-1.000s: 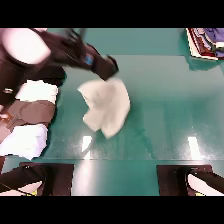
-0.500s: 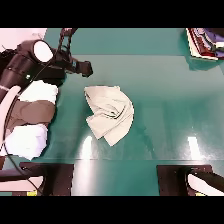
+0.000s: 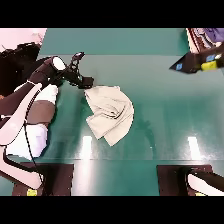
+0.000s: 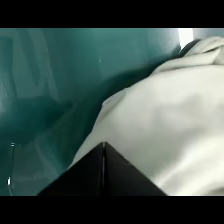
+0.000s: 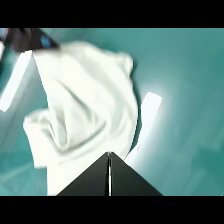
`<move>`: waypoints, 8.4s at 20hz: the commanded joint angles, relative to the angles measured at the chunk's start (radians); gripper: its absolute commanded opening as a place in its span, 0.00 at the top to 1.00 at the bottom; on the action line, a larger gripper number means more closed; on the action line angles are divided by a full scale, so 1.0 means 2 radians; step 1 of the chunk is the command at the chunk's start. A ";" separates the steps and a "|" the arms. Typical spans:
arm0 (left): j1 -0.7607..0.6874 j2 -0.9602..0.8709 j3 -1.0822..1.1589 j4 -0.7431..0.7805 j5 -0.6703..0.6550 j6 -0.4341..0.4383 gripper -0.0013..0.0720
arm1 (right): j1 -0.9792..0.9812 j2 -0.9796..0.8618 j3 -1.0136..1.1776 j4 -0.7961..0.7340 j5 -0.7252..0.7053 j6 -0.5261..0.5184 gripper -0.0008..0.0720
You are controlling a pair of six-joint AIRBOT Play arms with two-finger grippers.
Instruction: Fold the shirts.
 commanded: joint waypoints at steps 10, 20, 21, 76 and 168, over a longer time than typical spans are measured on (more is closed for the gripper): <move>0.023 0.040 0.130 0.050 -0.089 0.005 0.88 | 0.137 -0.034 -0.351 0.061 -0.198 0.028 0.32; 0.006 0.027 -0.038 0.003 -0.083 0.047 0.15 | 0.119 -0.006 -0.349 0.061 -0.198 0.028 0.32; 0.003 0.026 -0.045 -0.002 -0.074 0.057 0.15 | 0.119 -0.006 -0.349 0.061 -0.199 0.029 0.32; -0.102 0.444 -0.471 -0.138 -0.076 0.029 0.34 | 0.111 -0.017 -0.061 -0.118 -0.067 0.093 0.97; 0.145 0.264 -0.404 -0.007 0.007 -0.012 0.24 | -0.095 0.037 -0.191 -0.088 -0.066 0.026 0.41</move>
